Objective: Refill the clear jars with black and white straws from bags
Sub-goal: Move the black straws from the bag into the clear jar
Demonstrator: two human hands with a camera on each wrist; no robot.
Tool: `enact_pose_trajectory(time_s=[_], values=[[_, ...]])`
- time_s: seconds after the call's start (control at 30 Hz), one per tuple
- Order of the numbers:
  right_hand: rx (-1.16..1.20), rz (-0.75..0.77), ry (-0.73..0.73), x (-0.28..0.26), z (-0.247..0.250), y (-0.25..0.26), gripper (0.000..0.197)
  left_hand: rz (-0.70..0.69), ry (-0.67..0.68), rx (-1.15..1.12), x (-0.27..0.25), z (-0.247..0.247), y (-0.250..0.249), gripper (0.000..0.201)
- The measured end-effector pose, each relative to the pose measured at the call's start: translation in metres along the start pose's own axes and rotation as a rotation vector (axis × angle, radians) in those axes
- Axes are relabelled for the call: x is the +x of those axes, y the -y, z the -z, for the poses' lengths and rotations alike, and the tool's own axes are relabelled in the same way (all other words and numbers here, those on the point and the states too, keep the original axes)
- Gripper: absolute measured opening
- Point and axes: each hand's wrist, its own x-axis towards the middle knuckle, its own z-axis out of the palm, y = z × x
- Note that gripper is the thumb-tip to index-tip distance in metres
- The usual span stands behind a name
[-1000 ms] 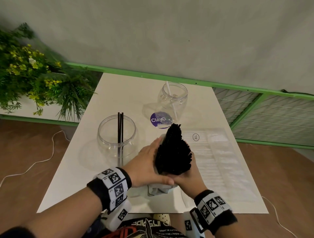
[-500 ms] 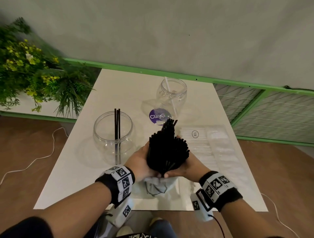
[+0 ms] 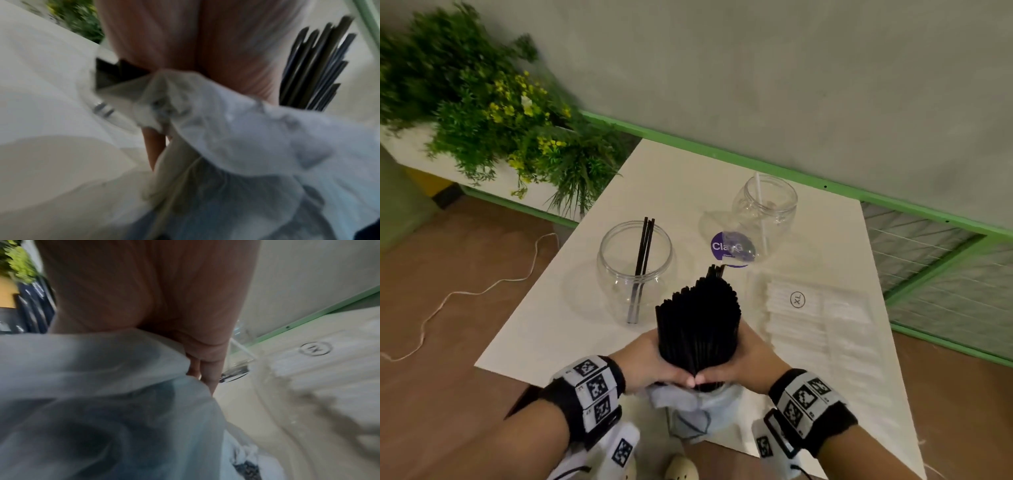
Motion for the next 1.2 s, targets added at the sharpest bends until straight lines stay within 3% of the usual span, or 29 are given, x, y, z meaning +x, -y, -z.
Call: enact_pose_trajectory(time_s=[0.27,0.4,0.5,0.63,0.77,0.97,1.07,1.2], values=[[-0.051,0.154,0.126,0.029,-0.074,0.033,0.103,0.041,-0.211,-0.179,-0.075,0.043,0.028,0.076],[-0.037,0.236,0.164,0.055,-0.114,0.065,0.101,0.063,-0.360,-0.111,-0.104,0.083,0.040,0.081],[-0.009,0.298,0.127,0.072,-0.143,0.091,0.090,0.032,-0.434,-0.023,-0.116,0.121,0.051,0.107],[0.064,0.389,-0.002,0.094,-0.175,0.121,0.079,-0.038,-0.554,-0.089,-0.116,0.167,0.050,0.068],[0.094,0.435,-0.127,0.111,-0.183,0.128,0.081,-0.087,-0.608,-0.114,-0.095,0.192,0.059,0.053],[-0.052,0.362,-0.190,0.111,-0.175,0.111,0.065,-0.096,-0.563,-0.133,-0.066,0.184,0.064,0.056],[-0.100,0.373,-0.282,0.106,-0.168,0.106,0.071,-0.156,-0.536,-0.115,-0.056,0.180,0.057,0.053],[-0.175,0.253,-0.210,0.105,-0.165,0.101,0.073,-0.085,-0.476,0.002,-0.050,0.184,0.059,0.051]])
